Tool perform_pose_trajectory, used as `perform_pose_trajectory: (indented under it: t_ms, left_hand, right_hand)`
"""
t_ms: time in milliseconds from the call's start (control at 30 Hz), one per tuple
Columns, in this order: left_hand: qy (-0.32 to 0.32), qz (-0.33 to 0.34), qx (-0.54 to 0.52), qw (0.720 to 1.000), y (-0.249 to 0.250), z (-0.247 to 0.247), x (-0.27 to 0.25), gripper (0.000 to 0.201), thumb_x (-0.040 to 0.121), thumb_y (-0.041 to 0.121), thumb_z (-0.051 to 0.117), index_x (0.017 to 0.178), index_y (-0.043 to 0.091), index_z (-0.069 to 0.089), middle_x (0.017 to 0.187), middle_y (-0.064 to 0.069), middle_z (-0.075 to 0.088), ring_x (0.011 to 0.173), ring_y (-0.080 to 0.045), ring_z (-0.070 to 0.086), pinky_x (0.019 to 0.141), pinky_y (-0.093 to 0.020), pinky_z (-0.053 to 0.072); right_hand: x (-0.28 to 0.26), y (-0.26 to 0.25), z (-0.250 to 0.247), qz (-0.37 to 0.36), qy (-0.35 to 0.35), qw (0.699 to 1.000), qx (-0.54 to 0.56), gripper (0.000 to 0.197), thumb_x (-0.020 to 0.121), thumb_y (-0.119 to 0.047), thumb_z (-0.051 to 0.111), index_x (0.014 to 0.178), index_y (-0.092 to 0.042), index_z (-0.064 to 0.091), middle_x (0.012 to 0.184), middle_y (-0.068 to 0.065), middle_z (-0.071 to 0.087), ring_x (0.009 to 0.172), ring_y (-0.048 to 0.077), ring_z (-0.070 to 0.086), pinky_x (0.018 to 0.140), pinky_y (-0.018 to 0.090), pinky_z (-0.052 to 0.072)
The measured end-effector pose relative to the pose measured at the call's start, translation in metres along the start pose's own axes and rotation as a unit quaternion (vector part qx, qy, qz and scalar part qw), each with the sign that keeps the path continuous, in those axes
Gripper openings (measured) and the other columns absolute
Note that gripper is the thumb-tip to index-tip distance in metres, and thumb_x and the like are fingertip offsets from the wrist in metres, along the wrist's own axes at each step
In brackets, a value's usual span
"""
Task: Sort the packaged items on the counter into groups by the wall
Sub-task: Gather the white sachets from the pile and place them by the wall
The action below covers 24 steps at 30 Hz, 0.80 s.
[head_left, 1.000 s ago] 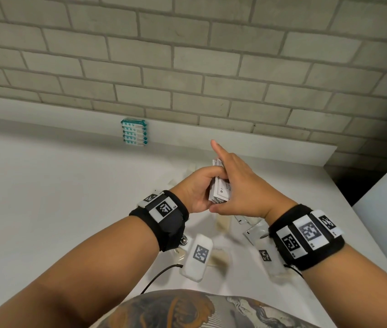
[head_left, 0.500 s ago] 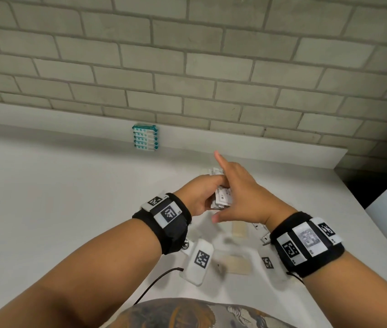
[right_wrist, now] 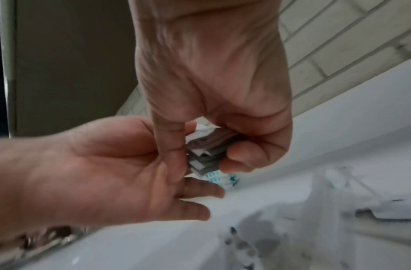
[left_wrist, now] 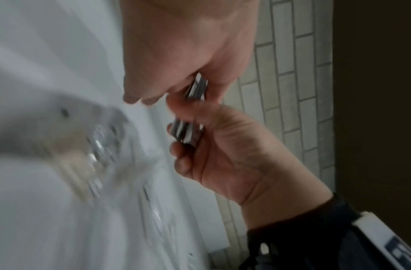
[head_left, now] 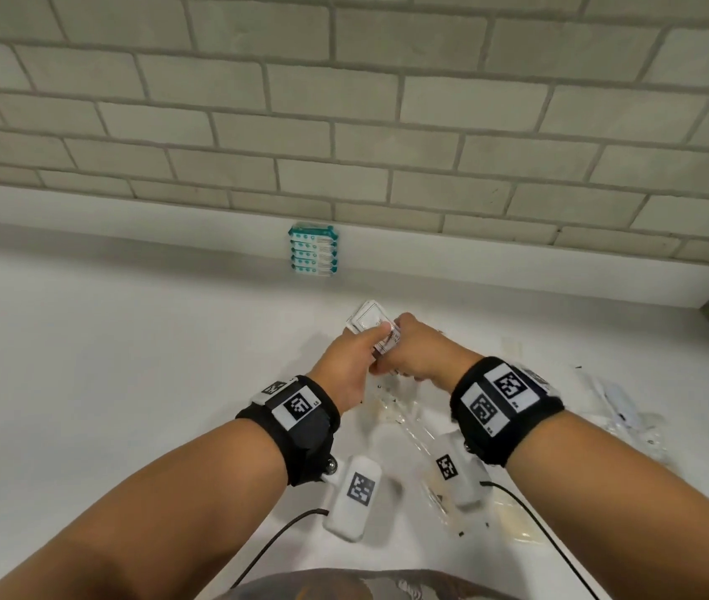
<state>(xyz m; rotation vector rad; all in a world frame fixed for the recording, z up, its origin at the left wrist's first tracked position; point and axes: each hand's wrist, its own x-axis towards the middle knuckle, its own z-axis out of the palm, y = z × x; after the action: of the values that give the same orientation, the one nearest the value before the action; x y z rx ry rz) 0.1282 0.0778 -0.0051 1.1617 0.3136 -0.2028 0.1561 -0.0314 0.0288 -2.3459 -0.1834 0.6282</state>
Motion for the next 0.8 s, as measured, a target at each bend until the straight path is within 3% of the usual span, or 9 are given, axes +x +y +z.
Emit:
perform_pose_trajectory:
  t_ms: [100, 200, 233, 300, 400, 500, 600, 733, 800]
  left_hand:
    - [0.020, -0.008, 0.067, 0.998, 0.007, -0.035, 0.018, 0.044, 0.091, 0.013, 0.062, 0.132, 0.011, 0.047, 0.125, -0.014, 0.060, 0.103, -0.020, 0.058, 0.078, -0.025, 0.042]
    - [0.031, 0.037, 0.218, 0.975, 0.024, -0.064, 0.036, 0.073, 0.084, 0.012, 0.072, 0.144, 0.018, 0.029, 0.139, -0.004, 0.042, 0.124, -0.023, 0.048, 0.096, -0.031, 0.043]
    - [0.009, 0.057, 0.312, 0.948, 0.031, -0.071, 0.042, 0.078, 0.082, 0.013, 0.074, 0.144, 0.020, 0.028, 0.139, 0.000, 0.038, 0.122, -0.021, 0.048, 0.097, -0.030, 0.043]
    - [-0.044, 0.067, 0.490, 0.868, 0.041, -0.081, 0.054, 0.079, 0.078, 0.016, 0.077, 0.142, 0.024, 0.031, 0.142, 0.001, 0.040, 0.116, -0.018, 0.053, 0.094, -0.029, 0.046]
    - [-0.076, 0.069, 0.641, 0.760, 0.042, -0.088, 0.068, 0.084, 0.072, 0.021, 0.081, 0.140, 0.022, 0.033, 0.138, -0.003, 0.045, 0.115, -0.020, 0.055, 0.096, -0.032, 0.047]
    - [-0.094, 0.094, 0.687, 0.715, 0.036, -0.094, 0.076, 0.082, 0.069, 0.022, 0.080, 0.138, 0.021, 0.036, 0.131, -0.003, 0.047, 0.115, -0.021, 0.053, 0.097, -0.035, 0.046]
    - [-0.123, 0.130, 0.726, 0.664, 0.037, -0.097, 0.085, 0.083, 0.068, 0.022, 0.079, 0.140, 0.021, 0.036, 0.135, -0.002, 0.046, 0.120, -0.022, 0.047, 0.099, -0.034, 0.043]
    - [-0.164, 0.130, 0.773, 0.599, 0.051, -0.090, 0.097, 0.081, 0.066, 0.024, 0.079, 0.137, 0.028, 0.041, 0.125, 0.003, 0.057, 0.113, -0.020, 0.052, 0.093, -0.036, 0.046]
    - [-0.193, 0.128, 0.794, 0.563, 0.059, -0.086, 0.100, 0.071, 0.069, 0.025, 0.078, 0.133, 0.026, 0.047, 0.119, 0.001, 0.060, 0.109, -0.021, 0.056, 0.091, -0.039, 0.049]
  right_hand:
    - [0.032, -0.005, 0.011, -0.010, -0.003, 0.994, -0.109, 0.050, 0.072, -0.019, 0.075, 0.112, -0.009, 0.048, 0.105, 0.010, 0.057, 0.087, 0.026, 0.063, 0.061, 0.031, 0.049]
    - [0.055, -0.007, 0.017, -0.015, -0.015, 0.982, -0.189, 0.047, 0.079, -0.022, 0.069, 0.118, -0.008, 0.046, 0.107, 0.009, 0.051, 0.087, 0.025, 0.060, 0.062, 0.029, 0.047]
    - [0.062, -0.008, 0.019, -0.009, -0.019, 0.978, -0.208, 0.045, 0.080, -0.023, 0.068, 0.117, -0.009, 0.046, 0.105, 0.007, 0.051, 0.086, 0.023, 0.060, 0.062, 0.030, 0.049]
    - [0.073, -0.011, 0.023, -0.012, -0.023, 0.970, -0.242, 0.045, 0.077, -0.024, 0.067, 0.115, -0.010, 0.046, 0.100, 0.006, 0.052, 0.083, 0.021, 0.061, 0.063, 0.030, 0.053]
    - [0.087, -0.015, 0.029, -0.016, -0.041, 0.963, -0.267, 0.050, 0.070, -0.023, 0.072, 0.113, -0.009, 0.050, 0.097, 0.007, 0.056, 0.081, 0.022, 0.062, 0.062, 0.030, 0.054]
    - [0.094, -0.018, 0.029, -0.017, -0.047, 0.964, -0.263, 0.050, 0.067, -0.025, 0.076, 0.110, -0.010, 0.053, 0.096, 0.007, 0.059, 0.080, 0.021, 0.063, 0.063, 0.030, 0.054]
    - [0.096, -0.015, 0.031, -0.017, -0.029, 0.963, -0.266, 0.050, 0.069, -0.031, 0.075, 0.111, -0.011, 0.055, 0.092, 0.004, 0.056, 0.078, 0.019, 0.060, 0.058, 0.025, 0.048]
    - [0.090, -0.017, 0.042, -0.011, -0.017, 0.954, -0.298, 0.073, 0.066, -0.049, 0.079, 0.125, -0.018, 0.047, 0.113, 0.006, 0.046, 0.089, 0.021, 0.060, 0.078, 0.033, 0.054]
    - [0.087, -0.019, 0.045, 0.005, -0.011, 0.948, -0.319, 0.077, 0.064, -0.048, 0.083, 0.125, -0.017, 0.047, 0.113, 0.006, 0.040, 0.086, 0.022, 0.061, 0.077, 0.034, 0.055]
